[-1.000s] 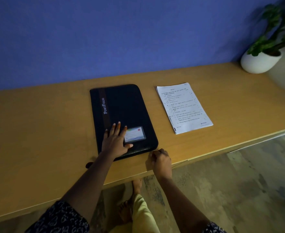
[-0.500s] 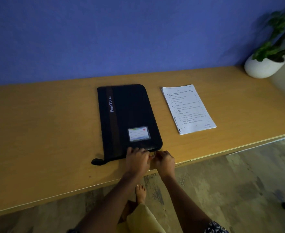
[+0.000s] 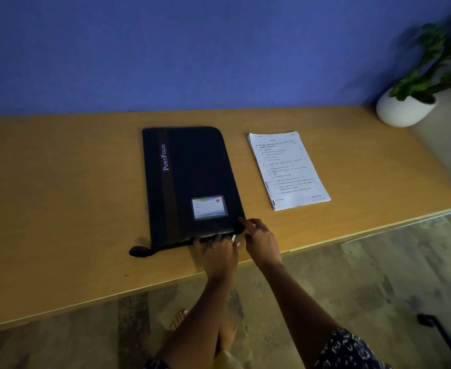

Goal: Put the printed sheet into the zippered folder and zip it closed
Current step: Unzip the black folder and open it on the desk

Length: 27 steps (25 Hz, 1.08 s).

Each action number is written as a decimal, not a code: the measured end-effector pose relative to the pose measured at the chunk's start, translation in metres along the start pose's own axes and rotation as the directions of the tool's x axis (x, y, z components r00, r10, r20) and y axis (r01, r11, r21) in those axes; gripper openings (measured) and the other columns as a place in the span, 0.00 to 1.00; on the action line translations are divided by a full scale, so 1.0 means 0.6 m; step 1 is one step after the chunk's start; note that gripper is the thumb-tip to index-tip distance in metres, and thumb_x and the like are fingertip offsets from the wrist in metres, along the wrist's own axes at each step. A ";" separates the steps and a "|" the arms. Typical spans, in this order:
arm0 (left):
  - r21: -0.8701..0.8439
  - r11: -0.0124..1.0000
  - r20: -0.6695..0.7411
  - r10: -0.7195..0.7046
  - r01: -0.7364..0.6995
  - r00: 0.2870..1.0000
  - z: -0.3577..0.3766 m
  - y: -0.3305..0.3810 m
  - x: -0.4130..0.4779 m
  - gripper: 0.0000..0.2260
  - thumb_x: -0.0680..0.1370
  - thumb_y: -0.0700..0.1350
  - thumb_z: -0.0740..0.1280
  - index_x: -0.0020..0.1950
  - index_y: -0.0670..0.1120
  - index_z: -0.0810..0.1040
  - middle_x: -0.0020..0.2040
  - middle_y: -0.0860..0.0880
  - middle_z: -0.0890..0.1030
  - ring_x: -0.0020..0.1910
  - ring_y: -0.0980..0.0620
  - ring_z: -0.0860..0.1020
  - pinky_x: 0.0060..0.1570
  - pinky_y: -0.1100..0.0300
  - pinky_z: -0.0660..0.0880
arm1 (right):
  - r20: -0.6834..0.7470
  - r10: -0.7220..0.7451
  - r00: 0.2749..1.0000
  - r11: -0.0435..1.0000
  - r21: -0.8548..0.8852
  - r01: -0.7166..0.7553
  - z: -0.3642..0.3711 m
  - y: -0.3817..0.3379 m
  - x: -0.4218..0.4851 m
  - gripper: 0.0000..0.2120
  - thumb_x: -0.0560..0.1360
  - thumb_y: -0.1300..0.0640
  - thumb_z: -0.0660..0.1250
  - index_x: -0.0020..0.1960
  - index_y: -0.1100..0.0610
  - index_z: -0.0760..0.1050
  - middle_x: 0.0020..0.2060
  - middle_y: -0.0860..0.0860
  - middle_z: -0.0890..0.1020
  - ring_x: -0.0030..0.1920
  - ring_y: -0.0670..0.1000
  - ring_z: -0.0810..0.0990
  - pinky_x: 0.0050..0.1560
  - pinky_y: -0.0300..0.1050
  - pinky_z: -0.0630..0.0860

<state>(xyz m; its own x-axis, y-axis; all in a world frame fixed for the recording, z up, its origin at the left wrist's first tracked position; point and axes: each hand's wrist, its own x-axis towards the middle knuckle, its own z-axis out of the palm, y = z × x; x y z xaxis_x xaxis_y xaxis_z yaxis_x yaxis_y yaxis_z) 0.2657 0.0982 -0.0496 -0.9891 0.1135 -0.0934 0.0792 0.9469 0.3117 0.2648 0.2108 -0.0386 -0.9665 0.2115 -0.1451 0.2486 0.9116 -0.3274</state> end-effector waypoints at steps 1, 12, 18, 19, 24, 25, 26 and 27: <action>-0.028 0.999 -0.016 -0.033 0.033 0.999 -0.005 0.007 -0.004 0.10 0.67 0.57 0.76 0.38 0.50 0.84 0.36 0.52 0.85 0.40 0.52 0.83 0.61 0.44 0.67 | 0.034 -0.041 0.999 0.998 -0.056 0.043 -0.001 0.001 0.007 0.22 0.77 0.63 0.63 0.70 0.52 0.69 0.63 0.55 0.76 0.58 0.55 0.80 0.54 0.48 0.81; -0.135 0.964 -0.122 -0.247 0.231 0.961 0.022 0.032 -0.004 0.06 0.72 0.52 0.70 0.37 0.52 0.81 0.36 0.55 0.85 0.45 0.56 0.83 0.74 0.38 0.49 | 0.224 -0.360 0.906 0.813 -0.400 0.422 -0.005 0.024 0.039 0.16 0.76 0.57 0.66 0.63 0.59 0.71 0.63 0.59 0.72 0.62 0.57 0.75 0.50 0.49 0.81; -0.117 0.948 -0.148 -0.310 0.294 0.939 0.000 0.023 -0.023 0.04 0.72 0.51 0.70 0.38 0.53 0.81 0.38 0.56 0.84 0.46 0.56 0.83 0.74 0.37 0.45 | 0.277 -0.459 0.844 0.703 -0.468 0.536 -0.023 0.022 0.053 0.13 0.77 0.59 0.64 0.60 0.61 0.74 0.58 0.60 0.77 0.58 0.58 0.77 0.48 0.49 0.80; -0.106 0.944 -0.148 -0.326 0.312 0.934 -0.005 0.011 -0.028 0.04 0.73 0.52 0.69 0.40 0.54 0.81 0.40 0.56 0.85 0.48 0.56 0.82 0.74 0.37 0.43 | 0.280 -0.469 0.837 0.702 -0.456 0.546 -0.025 0.017 0.056 0.13 0.77 0.59 0.64 0.60 0.61 0.74 0.58 0.60 0.77 0.58 0.58 0.77 0.48 0.49 0.80; -0.043 0.946 -0.176 -0.324 0.322 0.929 -0.020 -0.063 -0.040 0.04 0.72 0.52 0.69 0.41 0.54 0.82 0.40 0.56 0.85 0.46 0.55 0.83 0.72 0.37 0.39 | 0.302 -0.470 0.829 0.705 -0.437 0.558 -0.024 0.038 0.059 0.14 0.77 0.56 0.65 0.60 0.60 0.74 0.59 0.59 0.76 0.58 0.57 0.77 0.51 0.49 0.78; -0.027 0.951 -0.188 -0.308 0.308 0.933 -0.024 -0.077 -0.038 0.03 0.72 0.51 0.70 0.40 0.53 0.82 0.39 0.55 0.84 0.45 0.54 0.83 0.72 0.36 0.39 | 0.299 -0.457 0.838 0.717 -0.434 0.546 -0.023 0.047 0.058 0.14 0.77 0.56 0.65 0.61 0.59 0.73 0.59 0.59 0.76 0.59 0.56 0.76 0.51 0.49 0.78; -0.008 0.952 -0.203 -0.300 0.305 0.932 -0.031 -0.094 -0.037 0.03 0.71 0.50 0.71 0.39 0.53 0.82 0.39 0.54 0.84 0.44 0.54 0.83 0.73 0.35 0.41 | 0.296 -0.454 0.840 0.724 -0.427 0.542 -0.021 0.051 0.059 0.14 0.77 0.55 0.65 0.61 0.59 0.73 0.60 0.58 0.76 0.59 0.56 0.76 0.52 0.48 0.78; 0.010 0.950 -0.222 -0.301 0.311 0.927 -0.040 -0.117 -0.039 0.03 0.71 0.49 0.72 0.39 0.52 0.83 0.38 0.53 0.84 0.43 0.53 0.83 0.73 0.34 0.44 | 0.293 -0.461 0.838 0.726 -0.419 0.545 -0.017 0.051 0.060 0.14 0.77 0.55 0.65 0.61 0.58 0.74 0.60 0.58 0.76 0.59 0.55 0.76 0.52 0.48 0.78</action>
<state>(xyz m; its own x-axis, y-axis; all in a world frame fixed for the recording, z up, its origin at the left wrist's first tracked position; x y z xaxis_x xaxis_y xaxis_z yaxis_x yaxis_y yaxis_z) 0.2804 0.0221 -0.0465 -0.9687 -0.2466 0.0296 -0.2310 0.9383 0.2574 0.2369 0.2500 -0.0444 -0.9059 -0.3459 -0.2442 -0.3731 0.9248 0.0745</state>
